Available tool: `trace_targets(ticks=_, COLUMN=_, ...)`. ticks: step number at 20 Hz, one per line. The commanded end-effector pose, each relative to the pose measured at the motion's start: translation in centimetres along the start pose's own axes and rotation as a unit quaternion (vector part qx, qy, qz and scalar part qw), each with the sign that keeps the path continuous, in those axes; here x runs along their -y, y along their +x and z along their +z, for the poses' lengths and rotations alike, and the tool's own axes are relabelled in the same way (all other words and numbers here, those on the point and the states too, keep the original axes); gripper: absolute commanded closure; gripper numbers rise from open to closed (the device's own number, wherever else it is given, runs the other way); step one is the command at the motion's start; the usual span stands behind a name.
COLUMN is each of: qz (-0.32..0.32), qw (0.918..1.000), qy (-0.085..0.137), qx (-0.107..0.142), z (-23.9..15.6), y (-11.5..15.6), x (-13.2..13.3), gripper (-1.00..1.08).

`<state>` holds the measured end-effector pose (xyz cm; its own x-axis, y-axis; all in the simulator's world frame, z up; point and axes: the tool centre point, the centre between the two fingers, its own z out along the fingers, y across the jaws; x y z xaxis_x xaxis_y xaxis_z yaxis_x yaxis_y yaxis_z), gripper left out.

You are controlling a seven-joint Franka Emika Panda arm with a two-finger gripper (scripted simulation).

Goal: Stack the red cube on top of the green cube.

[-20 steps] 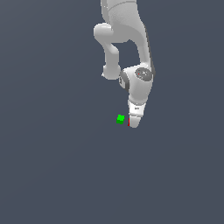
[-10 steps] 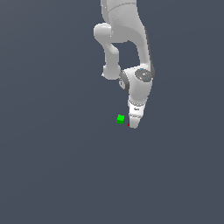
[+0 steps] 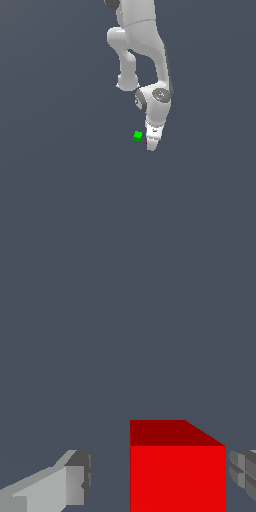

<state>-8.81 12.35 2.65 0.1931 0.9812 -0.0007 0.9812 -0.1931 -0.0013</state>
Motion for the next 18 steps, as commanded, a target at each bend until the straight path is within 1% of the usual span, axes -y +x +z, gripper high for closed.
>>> trace_targets(ticks=1, qz=0.0, qw=1.0, qy=-0.001, qx=0.0, z=0.56, y=0.0, x=-0.06, gripper=-0.92)
trace_targets(ticks=3, qz=0.0, qw=1.0, qy=-0.001, qx=0.0, z=0.68, y=0.01, x=-0.06, gripper=-0.92)
trace_targets(ticks=4, qz=0.0, qw=1.0, qy=-0.001, qx=0.0, z=0.68, y=0.01, x=-0.06, gripper=1.08)
trace_targets(ticks=18, qz=0.0, qw=1.0, qy=-0.001, qx=0.0, z=0.2, y=-0.02, x=-0.09, gripper=1.08)
